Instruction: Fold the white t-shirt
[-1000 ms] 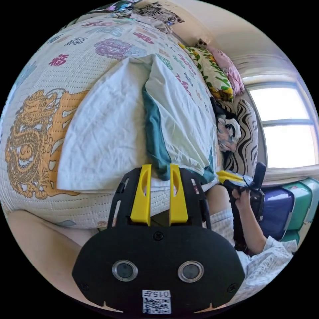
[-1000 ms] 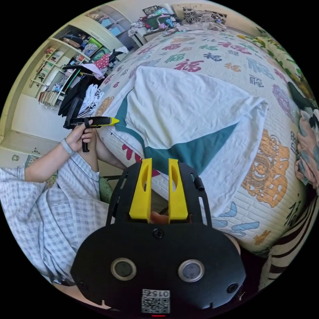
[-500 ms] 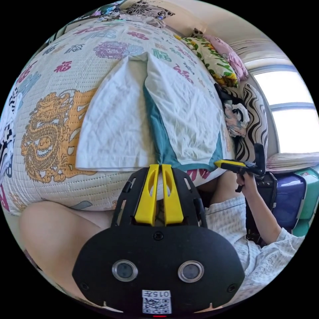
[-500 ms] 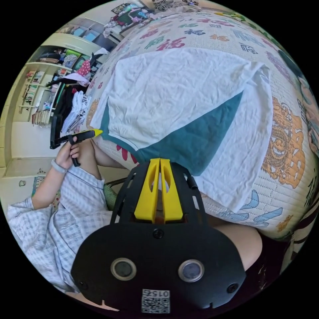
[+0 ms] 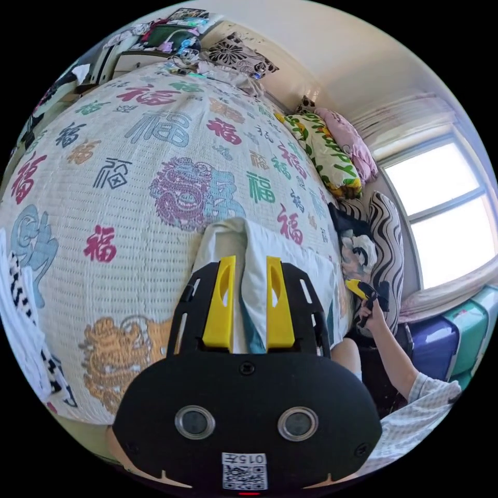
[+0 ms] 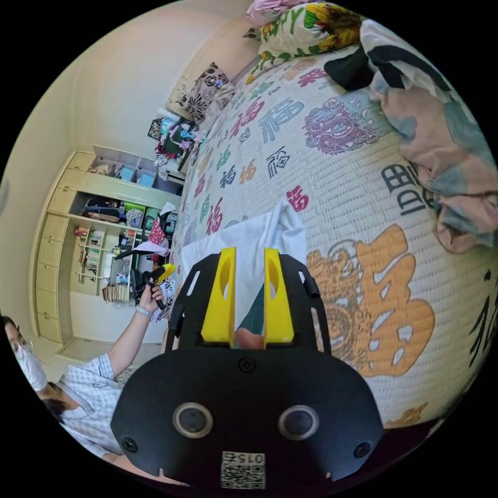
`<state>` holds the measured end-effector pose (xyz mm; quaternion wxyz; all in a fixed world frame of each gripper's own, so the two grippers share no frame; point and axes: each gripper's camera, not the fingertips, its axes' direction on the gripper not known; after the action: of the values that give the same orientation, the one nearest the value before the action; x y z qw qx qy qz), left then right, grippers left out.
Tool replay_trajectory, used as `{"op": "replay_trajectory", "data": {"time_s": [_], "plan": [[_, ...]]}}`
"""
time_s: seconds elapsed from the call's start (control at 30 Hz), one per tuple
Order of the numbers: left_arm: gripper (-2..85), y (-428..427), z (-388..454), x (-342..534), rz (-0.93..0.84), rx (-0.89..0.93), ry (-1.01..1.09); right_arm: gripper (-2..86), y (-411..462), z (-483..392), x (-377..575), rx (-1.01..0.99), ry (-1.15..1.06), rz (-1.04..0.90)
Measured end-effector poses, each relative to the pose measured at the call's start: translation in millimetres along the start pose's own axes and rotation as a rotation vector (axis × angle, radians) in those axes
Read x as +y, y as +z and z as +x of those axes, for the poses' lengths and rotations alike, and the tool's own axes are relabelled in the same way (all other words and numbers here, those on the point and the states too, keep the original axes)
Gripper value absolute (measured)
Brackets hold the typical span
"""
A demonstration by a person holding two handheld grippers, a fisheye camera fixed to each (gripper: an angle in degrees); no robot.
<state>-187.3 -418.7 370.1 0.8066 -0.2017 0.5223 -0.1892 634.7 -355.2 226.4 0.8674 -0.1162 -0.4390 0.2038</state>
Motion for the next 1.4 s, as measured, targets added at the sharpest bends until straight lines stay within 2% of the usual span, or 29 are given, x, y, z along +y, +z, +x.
{"op": "replay_trajectory", "data": {"time_s": [0.2,0.27,0.43,0.63,0.77,0.83,0.93,1.03,1.2,1.33,1.4], "plan": [[9.2,45,-17,-33,-0.057,0.015,-0.043,7.5,32,29,-37,-0.002,0.065,-0.075],[8.1,50,-24,-37,-0.05,0.047,-0.06,3.1,37,39,-41,0.036,0.1,-0.09],[1.1,45,-45,-46,-0.05,0.113,-0.054,0.1,30,52,-41,0.042,0.09,-0.072],[0.4,54,-60,-43,-0.054,0.094,-0.065,-0.2,26,60,-39,0.059,0.081,-0.059],[2.4,49,-67,-30,0.005,0.112,-0.104,2.1,28,53,-36,0.081,0.05,-0.079],[5.5,31,-70,-14,0.046,0.163,-0.091,4.1,19,51,-30,0.059,0.051,-0.069],[7.2,10,-59,25,-0.011,0.212,-0.002,6.0,4,41,-5,-0.028,-0.014,-0.082],[7.6,0,-40,83,-0.062,0.135,0.078,7.7,11,23,31,-0.006,-0.072,-0.196],[9.1,16,-29,154,-0.134,-0.027,0.087,8.4,42,10,84,0.089,-0.093,-0.357],[8.9,38,-29,175,-0.178,0.062,0.034,7.8,68,4,105,0.071,-0.063,-0.42],[7.3,45,-26,177,-0.183,0.033,0.048,5.7,72,-1,109,0.117,-0.068,-0.4]]}}
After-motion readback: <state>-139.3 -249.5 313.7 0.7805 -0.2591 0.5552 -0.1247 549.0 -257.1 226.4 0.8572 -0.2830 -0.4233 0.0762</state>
